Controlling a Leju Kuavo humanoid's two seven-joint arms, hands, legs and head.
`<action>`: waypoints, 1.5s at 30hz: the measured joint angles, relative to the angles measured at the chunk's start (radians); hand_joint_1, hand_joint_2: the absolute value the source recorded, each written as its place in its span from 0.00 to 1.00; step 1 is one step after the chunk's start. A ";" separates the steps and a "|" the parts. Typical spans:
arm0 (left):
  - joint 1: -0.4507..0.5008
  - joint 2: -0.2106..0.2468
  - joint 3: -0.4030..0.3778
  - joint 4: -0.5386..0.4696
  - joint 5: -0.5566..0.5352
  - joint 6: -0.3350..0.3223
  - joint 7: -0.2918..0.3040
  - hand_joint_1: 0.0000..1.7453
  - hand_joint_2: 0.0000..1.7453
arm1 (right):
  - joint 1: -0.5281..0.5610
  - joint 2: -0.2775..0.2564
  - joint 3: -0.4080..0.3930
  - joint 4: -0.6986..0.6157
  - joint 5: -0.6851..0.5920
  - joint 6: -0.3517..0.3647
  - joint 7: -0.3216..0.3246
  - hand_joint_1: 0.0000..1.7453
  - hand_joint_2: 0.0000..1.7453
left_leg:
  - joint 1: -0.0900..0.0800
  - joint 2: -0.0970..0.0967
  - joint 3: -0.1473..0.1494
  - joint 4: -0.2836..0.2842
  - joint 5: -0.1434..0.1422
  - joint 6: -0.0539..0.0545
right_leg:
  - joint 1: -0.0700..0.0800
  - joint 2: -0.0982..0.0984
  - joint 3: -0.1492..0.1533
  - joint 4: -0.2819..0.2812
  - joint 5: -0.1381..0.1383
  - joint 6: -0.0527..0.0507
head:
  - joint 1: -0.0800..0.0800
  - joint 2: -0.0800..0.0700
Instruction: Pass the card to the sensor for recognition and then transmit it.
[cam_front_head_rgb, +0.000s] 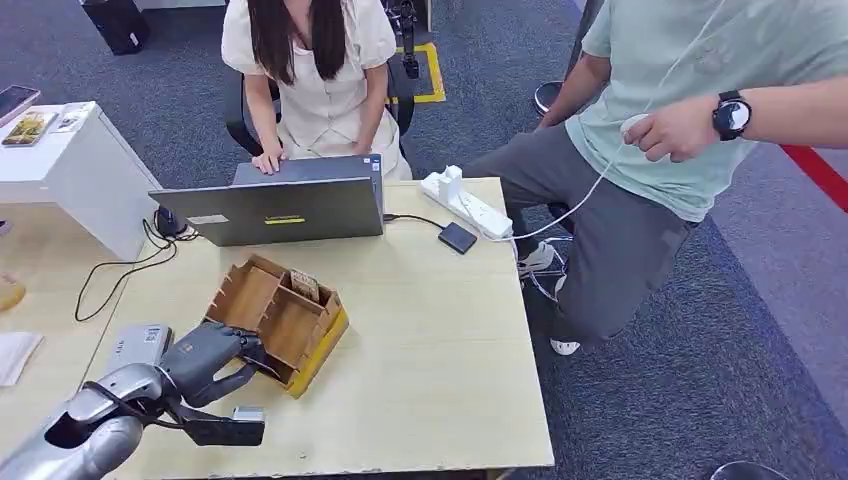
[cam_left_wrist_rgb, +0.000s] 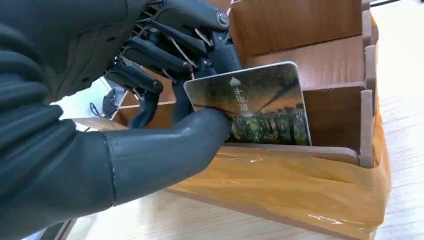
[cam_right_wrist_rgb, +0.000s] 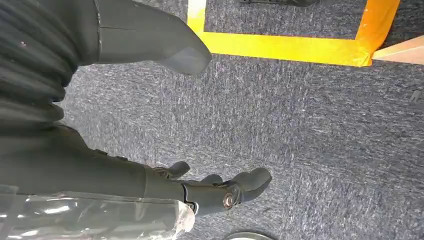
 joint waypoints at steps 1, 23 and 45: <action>0.000 0.000 0.000 0.000 0.000 0.000 0.000 0.81 1.00 | 0.000 0.000 0.000 0.000 0.000 0.000 -0.003 0.00 1.00 | 0.000 0.000 0.000 0.000 0.000 0.000 | 0.000 0.000 0.000 0.000 0.000 0.000 | 0.000 0.000; 0.004 -0.001 -0.002 0.000 0.011 0.008 0.000 0.84 1.00 | -0.002 0.000 -0.006 0.000 0.002 0.001 -0.004 0.00 1.00 | 0.000 0.000 0.000 0.000 0.000 0.000 | 0.000 0.000 0.000 0.000 0.000 0.000 | 0.000 0.000; -0.016 -0.016 0.008 -0.022 0.053 0.032 -0.011 1.00 1.00 | -0.002 0.000 -0.012 0.000 0.005 0.000 -0.003 0.00 1.00 | 0.000 0.000 0.000 0.000 0.000 0.000 | 0.000 -0.001 0.000 0.000 0.000 0.000 | 0.000 0.000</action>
